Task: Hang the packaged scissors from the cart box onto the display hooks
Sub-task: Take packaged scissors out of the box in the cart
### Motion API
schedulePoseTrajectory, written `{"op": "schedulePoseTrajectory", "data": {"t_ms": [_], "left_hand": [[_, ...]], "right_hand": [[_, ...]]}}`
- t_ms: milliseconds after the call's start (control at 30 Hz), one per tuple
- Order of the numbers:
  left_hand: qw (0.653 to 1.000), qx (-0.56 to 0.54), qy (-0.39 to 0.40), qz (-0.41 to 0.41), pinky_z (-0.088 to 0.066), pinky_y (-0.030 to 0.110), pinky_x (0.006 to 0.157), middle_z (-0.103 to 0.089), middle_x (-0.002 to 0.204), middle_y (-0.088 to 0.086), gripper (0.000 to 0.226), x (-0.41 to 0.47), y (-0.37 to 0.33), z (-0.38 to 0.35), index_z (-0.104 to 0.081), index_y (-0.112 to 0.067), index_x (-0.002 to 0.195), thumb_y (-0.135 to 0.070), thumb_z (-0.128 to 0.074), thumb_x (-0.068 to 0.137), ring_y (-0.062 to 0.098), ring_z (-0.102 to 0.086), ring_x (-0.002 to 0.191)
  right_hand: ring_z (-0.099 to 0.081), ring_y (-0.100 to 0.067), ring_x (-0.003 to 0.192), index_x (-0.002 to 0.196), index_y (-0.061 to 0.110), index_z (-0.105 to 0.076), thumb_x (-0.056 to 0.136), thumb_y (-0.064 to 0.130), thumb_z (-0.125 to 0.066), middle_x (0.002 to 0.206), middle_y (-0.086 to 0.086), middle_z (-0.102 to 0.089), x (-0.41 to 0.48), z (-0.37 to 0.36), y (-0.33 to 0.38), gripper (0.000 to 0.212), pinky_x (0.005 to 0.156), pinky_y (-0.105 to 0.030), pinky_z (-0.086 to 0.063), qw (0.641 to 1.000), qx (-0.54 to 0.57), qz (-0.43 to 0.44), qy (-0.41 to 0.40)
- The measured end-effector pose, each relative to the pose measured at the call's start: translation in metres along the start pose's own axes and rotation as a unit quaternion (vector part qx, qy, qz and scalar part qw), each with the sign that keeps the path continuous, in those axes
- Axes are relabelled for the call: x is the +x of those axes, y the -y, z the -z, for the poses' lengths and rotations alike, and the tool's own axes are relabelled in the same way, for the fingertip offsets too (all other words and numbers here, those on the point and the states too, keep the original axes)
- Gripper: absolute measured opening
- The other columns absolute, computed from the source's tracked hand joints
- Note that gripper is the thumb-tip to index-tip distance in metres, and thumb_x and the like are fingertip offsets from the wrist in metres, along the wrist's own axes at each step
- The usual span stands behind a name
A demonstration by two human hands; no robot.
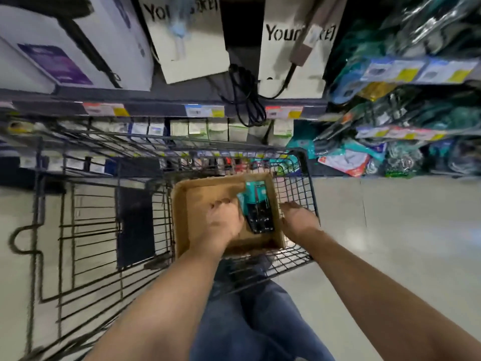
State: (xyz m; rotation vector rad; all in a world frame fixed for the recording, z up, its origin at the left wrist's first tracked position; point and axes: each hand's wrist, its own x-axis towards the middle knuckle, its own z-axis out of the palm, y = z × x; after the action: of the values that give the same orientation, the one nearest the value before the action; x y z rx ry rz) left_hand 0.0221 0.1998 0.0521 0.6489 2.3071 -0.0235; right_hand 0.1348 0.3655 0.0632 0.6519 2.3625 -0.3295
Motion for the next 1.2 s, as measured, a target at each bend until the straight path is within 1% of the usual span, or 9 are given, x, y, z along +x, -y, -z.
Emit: {"op": "schedulePoseTrajectory", "data": {"t_ms": [100,200,400,633,800,933,1033,1133,1200], "left_hand": [[0.999,-0.028,0.025,0.015,-0.048,0.044,0.100,-0.064,0.116,0.003,0.036,0.022,-0.003,-0.020,-0.052,-0.025,0.133,-0.041,-0.049,0.101,0.027,-0.062,0.111],[0.998,-0.051,0.033,0.020,-0.046,0.043,0.103,-0.064,0.122,0.003,0.037,0.045,-0.005,-0.045,-0.050,-0.025,0.136,-0.038,-0.049,0.102,0.025,-0.060,0.115],[0.998,-0.045,0.027,0.043,-0.051,0.043,0.090,-0.066,0.114,0.004,0.036,0.100,-0.012,-0.090,-0.055,-0.023,0.129,-0.040,-0.055,0.097,0.025,-0.063,0.106],[0.996,-0.040,0.055,0.064,-0.056,0.044,0.086,-0.064,0.116,0.006,0.039,0.140,-0.032,-0.141,-0.054,-0.018,0.125,-0.048,-0.047,0.101,0.024,-0.063,0.103],[0.994,-0.066,0.043,0.080,-0.050,0.043,0.092,-0.059,0.125,0.007,0.061,0.153,-0.041,-0.174,-0.046,-0.015,0.137,-0.058,-0.056,0.095,0.026,-0.059,0.113],[0.982,-0.144,0.019,0.117,-0.052,0.042,0.095,-0.061,0.124,0.004,0.065,0.160,-0.046,-0.186,-0.045,-0.018,0.137,-0.050,-0.072,0.087,0.024,-0.060,0.114],[0.967,-0.207,-0.009,0.149,-0.056,0.042,0.088,-0.063,0.120,0.000,0.068,0.161,-0.049,-0.186,-0.045,-0.022,0.136,-0.043,-0.080,0.082,0.020,-0.063,0.107],[0.933,-0.315,-0.013,0.174,-0.059,0.037,0.083,-0.066,0.118,-0.005,0.058,0.156,-0.047,-0.182,-0.051,-0.025,0.131,-0.037,-0.080,0.082,0.015,-0.066,0.104],[0.898,-0.397,-0.013,0.190,-0.054,0.025,0.077,-0.068,0.120,-0.003,0.041,0.149,-0.042,-0.177,-0.057,-0.024,0.125,-0.029,-0.076,0.089,0.015,-0.066,0.107]], "right_hand": [[-0.066,-0.024,0.099,0.113,0.028,-0.058,0.092,0.029,-0.055,0.111,0.000,-0.066,0.017,-0.017,-0.004,0.021,0.085,-0.035,-0.056,0.999,-0.015,0.030,0.012],[-0.061,-0.018,0.099,0.112,0.032,-0.052,0.094,0.032,-0.058,0.115,0.005,-0.063,0.041,-0.038,-0.015,0.019,0.091,-0.038,-0.053,0.998,-0.001,0.044,0.041],[-0.056,-0.020,0.119,0.135,0.028,-0.049,0.102,0.037,-0.045,0.134,0.001,-0.055,0.073,-0.074,-0.041,0.034,0.101,-0.036,-0.046,0.998,0.044,0.041,0.024],[-0.030,-0.017,0.150,0.153,0.030,-0.033,0.106,0.045,-0.035,0.160,0.004,-0.038,0.088,-0.086,-0.061,0.050,0.122,-0.038,-0.026,0.995,0.052,0.069,0.040],[-0.041,-0.020,0.142,0.149,0.027,-0.038,0.104,0.036,-0.042,0.153,0.002,-0.045,0.088,-0.084,-0.064,0.046,0.117,-0.036,-0.031,0.994,0.061,0.083,0.019],[-0.051,-0.019,0.127,0.139,0.030,-0.041,0.104,0.039,-0.042,0.136,0.004,-0.053,0.088,-0.089,-0.063,0.036,0.108,-0.037,-0.042,0.993,0.073,0.087,0.018],[-0.054,-0.018,0.122,0.137,0.032,-0.041,0.104,0.042,-0.043,0.131,0.006,-0.055,0.085,-0.091,-0.061,0.034,0.103,-0.036,-0.045,0.993,0.080,0.082,0.020],[-0.057,-0.018,0.118,0.138,0.033,-0.042,0.103,0.040,-0.047,0.127,0.007,-0.057,0.080,-0.091,-0.055,0.036,0.101,-0.036,-0.047,0.993,0.092,0.072,0.016],[-0.058,-0.018,0.117,0.140,0.034,-0.042,0.102,0.037,-0.044,0.129,0.006,-0.058,0.076,-0.091,-0.048,0.038,0.101,-0.038,-0.049,0.993,0.102,0.062,0.010]]}}
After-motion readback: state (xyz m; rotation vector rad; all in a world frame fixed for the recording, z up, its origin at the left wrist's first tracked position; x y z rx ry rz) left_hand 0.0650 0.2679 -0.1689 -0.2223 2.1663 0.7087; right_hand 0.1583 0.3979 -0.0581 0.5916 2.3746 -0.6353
